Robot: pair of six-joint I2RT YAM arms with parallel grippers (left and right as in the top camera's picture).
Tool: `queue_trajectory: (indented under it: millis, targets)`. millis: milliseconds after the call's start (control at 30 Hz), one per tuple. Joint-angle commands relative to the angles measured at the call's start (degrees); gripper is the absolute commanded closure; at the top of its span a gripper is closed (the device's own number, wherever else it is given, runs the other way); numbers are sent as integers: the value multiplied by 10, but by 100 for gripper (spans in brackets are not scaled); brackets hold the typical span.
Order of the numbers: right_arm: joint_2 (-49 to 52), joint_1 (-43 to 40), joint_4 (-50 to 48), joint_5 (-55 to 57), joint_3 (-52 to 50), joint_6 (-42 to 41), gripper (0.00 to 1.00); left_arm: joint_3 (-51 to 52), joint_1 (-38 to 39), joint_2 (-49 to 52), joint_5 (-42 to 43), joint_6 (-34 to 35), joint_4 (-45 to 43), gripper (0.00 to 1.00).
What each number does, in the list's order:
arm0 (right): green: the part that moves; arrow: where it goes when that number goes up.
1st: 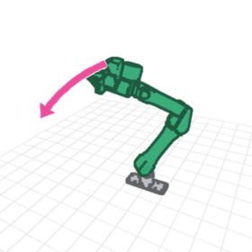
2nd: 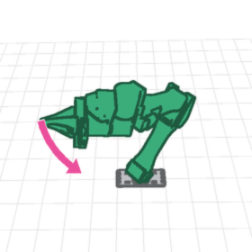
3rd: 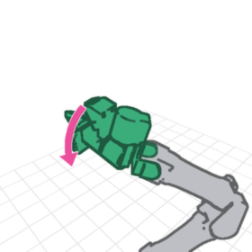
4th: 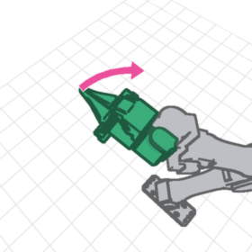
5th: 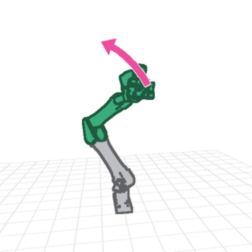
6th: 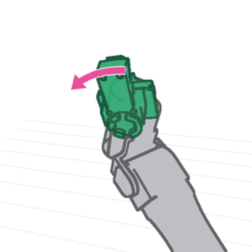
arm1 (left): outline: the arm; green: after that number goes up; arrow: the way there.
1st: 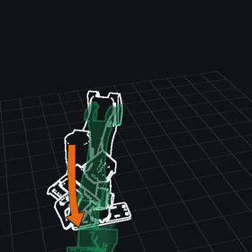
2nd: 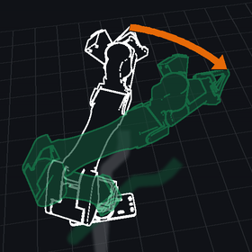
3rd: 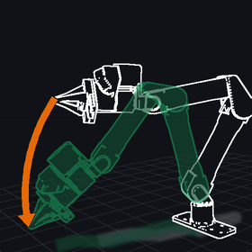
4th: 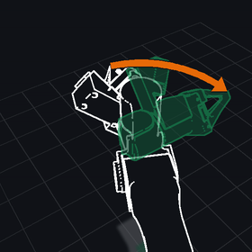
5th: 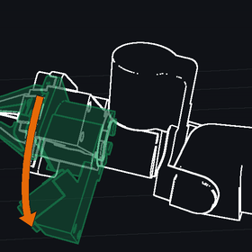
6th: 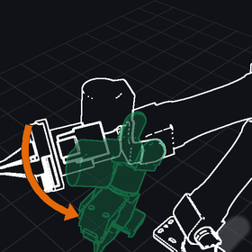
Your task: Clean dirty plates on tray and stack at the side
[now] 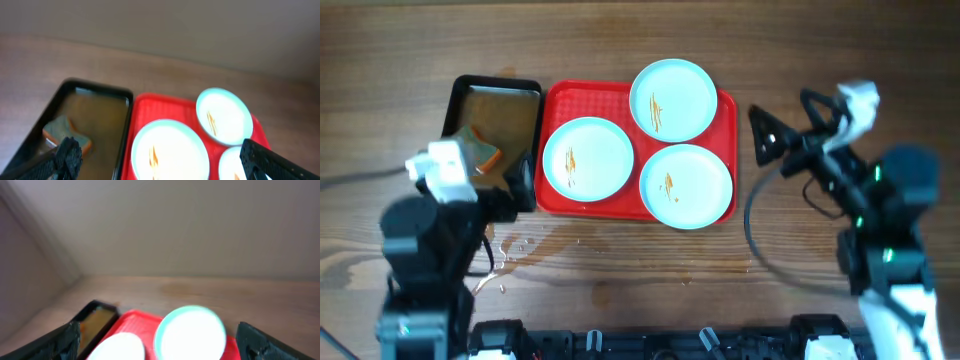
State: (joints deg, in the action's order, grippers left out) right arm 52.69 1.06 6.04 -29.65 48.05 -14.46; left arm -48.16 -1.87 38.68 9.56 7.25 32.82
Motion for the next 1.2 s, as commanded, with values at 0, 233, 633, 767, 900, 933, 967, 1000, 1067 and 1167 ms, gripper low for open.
queue_trajectory:
  millis: [0,233,633,767,900,933,967,1000,1067,1167]
  targets:
    - [101,8,79,-85,116,10,0,-96,3,97,9,5,65,0]
    - [247,85,234,-68,268,56,0,-233,-11,271,37,22,214,0]
    - [411,204,248,-33,327,54,0,-275,-39,404,85,22,214,0]
    - [446,205,172,-34,327,-30,0,-275,-39,404,85,22,214,0]
    - [476,210,134,-35,327,-36,3,-275,-39,404,85,22,215,0]
    - [485,216,132,-28,327,-37,5,-275,-39,404,85,22,215,0]
    - [490,218,132,-24,327,-38,7,-275,-39,404,85,22,215,0]
    - [497,224,134,-12,327,-41,9,-275,-39,404,84,22,214,0]
    - [507,234,136,16,327,-58,11,-275,-39,404,75,22,212,0]
    - [514,250,154,52,340,-66,14,-275,-39,404,45,22,212,0]
